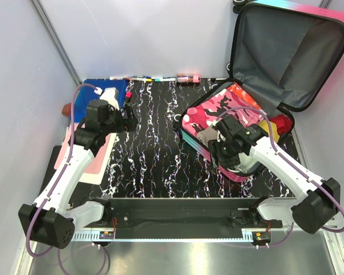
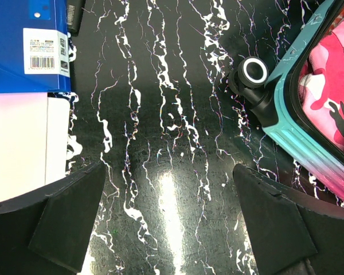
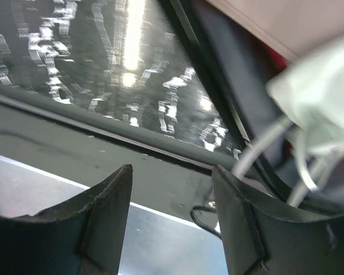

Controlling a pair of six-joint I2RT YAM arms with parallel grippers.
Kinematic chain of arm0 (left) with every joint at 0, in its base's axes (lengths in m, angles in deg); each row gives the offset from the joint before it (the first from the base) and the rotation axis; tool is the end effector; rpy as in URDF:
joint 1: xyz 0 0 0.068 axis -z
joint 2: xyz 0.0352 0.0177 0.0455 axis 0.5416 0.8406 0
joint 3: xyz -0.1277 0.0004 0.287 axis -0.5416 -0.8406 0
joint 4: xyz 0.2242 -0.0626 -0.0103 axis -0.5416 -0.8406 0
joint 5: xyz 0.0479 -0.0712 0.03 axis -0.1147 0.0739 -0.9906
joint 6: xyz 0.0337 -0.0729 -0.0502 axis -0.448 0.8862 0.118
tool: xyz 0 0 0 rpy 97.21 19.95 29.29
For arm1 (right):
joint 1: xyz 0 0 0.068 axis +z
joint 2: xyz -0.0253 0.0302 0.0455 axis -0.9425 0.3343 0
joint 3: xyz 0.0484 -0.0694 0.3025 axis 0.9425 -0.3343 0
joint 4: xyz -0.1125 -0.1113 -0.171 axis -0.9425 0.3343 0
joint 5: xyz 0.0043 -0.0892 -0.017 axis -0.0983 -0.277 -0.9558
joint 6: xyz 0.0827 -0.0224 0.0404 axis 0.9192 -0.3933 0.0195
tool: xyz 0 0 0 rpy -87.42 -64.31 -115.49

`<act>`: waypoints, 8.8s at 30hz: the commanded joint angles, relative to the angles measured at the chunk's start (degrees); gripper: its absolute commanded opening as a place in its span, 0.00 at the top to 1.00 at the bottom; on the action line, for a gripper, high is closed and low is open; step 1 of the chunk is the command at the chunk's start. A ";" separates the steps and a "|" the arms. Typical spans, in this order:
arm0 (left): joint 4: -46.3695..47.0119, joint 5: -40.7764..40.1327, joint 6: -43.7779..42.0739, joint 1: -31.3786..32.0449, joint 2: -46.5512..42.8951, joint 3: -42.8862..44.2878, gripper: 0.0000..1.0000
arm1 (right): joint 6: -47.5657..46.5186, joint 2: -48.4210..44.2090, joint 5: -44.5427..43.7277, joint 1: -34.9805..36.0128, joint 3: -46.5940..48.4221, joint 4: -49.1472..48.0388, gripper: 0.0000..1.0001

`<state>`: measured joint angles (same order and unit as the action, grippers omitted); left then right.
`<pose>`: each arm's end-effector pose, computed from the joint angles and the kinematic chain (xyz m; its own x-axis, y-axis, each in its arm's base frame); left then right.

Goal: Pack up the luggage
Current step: Place the clothes in the luggage, then close the luggage at the corner of the board.

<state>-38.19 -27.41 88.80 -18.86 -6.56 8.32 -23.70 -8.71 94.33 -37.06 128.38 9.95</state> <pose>0.2265 -0.0604 0.3510 -0.5574 -0.1270 -0.8205 0.1414 0.9593 -0.2445 0.1609 0.1207 0.2841 -0.9322 -0.2284 -0.2807 -0.2980 0.9246 0.2373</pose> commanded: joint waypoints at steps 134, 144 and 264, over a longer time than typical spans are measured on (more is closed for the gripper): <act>2.17 -2.65 -1.40 0.22 1.62 -0.86 0.01 | -33.62 35.26 -25.19 -53.80 43.97 -89.29 0.45; 2.08 -2.31 -1.14 0.22 1.79 -0.60 0.01 | -27.39 23.15 -22.47 -53.80 26.58 -97.71 1.00; 22.91 2.96 48.06 14.81 50.49 38.17 1.00 | 3.21 -35.05 7.68 -45.80 -8.50 -30.40 0.06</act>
<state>-17.14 -33.12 137.52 -5.05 48.52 47.64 -19.83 -43.99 103.62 -83.25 119.40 -18.05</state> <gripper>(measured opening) 0.549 0.936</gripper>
